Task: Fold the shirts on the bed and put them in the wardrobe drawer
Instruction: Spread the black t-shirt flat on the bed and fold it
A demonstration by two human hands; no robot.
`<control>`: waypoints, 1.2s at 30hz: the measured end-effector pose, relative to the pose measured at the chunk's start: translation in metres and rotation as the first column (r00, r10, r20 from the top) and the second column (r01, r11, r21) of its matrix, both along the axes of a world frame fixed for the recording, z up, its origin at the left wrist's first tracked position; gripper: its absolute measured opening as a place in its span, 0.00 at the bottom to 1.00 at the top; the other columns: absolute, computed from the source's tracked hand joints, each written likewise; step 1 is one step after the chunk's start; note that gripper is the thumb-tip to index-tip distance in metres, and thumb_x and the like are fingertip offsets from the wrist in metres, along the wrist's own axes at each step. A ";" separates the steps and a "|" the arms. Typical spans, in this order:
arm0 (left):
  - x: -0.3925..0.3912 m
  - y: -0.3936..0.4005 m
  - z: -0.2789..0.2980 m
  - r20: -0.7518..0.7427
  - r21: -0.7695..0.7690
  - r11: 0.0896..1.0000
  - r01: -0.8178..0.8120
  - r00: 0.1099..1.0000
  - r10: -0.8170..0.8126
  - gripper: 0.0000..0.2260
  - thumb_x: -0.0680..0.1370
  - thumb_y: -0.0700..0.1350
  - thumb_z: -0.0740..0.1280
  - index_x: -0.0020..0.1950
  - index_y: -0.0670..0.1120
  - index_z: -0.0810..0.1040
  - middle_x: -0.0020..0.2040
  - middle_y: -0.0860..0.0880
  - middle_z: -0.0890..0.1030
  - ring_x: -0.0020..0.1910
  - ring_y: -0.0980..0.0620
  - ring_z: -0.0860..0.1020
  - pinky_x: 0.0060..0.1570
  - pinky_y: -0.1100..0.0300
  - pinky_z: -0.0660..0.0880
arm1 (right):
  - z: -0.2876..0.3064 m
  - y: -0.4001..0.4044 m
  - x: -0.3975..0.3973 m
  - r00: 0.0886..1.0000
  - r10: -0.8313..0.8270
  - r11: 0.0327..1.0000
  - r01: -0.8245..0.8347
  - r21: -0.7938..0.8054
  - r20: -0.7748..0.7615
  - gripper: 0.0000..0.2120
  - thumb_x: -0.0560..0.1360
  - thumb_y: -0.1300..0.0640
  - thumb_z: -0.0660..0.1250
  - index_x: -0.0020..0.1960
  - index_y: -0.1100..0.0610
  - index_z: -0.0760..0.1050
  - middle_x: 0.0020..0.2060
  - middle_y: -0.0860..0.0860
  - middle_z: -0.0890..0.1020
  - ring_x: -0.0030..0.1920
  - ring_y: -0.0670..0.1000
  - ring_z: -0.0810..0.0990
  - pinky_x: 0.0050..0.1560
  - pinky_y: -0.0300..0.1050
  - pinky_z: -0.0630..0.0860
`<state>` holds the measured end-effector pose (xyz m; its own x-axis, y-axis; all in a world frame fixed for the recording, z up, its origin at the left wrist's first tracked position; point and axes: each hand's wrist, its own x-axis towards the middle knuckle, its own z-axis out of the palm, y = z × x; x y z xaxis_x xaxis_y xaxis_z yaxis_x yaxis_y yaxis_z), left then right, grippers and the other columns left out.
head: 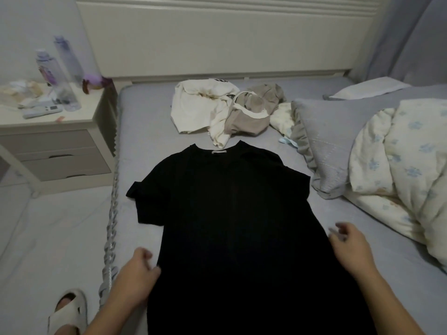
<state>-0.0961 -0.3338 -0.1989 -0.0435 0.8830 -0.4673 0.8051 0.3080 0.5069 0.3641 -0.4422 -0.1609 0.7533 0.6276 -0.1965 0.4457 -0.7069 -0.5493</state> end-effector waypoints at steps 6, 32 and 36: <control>0.019 0.095 0.006 0.090 0.275 0.941 -0.195 0.980 0.177 0.28 0.75 0.47 0.71 0.72 0.40 0.67 0.64 0.37 0.76 0.62 0.37 0.74 0.63 0.44 0.71 | 0.006 0.137 -0.004 0.972 -0.110 0.974 0.148 0.174 -0.207 0.26 0.80 0.49 0.64 0.71 0.63 0.68 0.66 0.63 0.75 0.66 0.63 0.74 0.63 0.53 0.68; 0.053 0.213 -0.032 -0.273 0.442 0.697 0.564 0.825 -0.495 0.28 0.79 0.61 0.57 0.78 0.55 0.61 0.80 0.47 0.57 0.78 0.46 0.56 0.74 0.42 0.57 | -0.029 0.227 -0.010 0.827 0.277 0.961 -0.236 -0.145 0.490 0.28 0.76 0.44 0.66 0.73 0.54 0.67 0.75 0.59 0.63 0.75 0.60 0.58 0.72 0.61 0.55; 0.058 0.203 -0.047 -0.371 0.122 0.725 0.678 0.709 -0.600 0.40 0.70 0.77 0.44 0.75 0.63 0.33 0.79 0.53 0.34 0.78 0.51 0.36 0.74 0.44 0.38 | -0.048 0.189 -0.042 0.787 0.479 0.852 -0.311 -0.421 0.389 0.32 0.79 0.38 0.57 0.78 0.50 0.58 0.78 0.54 0.58 0.77 0.55 0.55 0.76 0.57 0.51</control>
<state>-0.0376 -0.1305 -0.2456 0.4761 0.8242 -0.3065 0.8786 -0.4311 0.2056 0.3219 -0.2530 -0.2084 0.5022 0.8546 -0.1322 0.8634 -0.5042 0.0207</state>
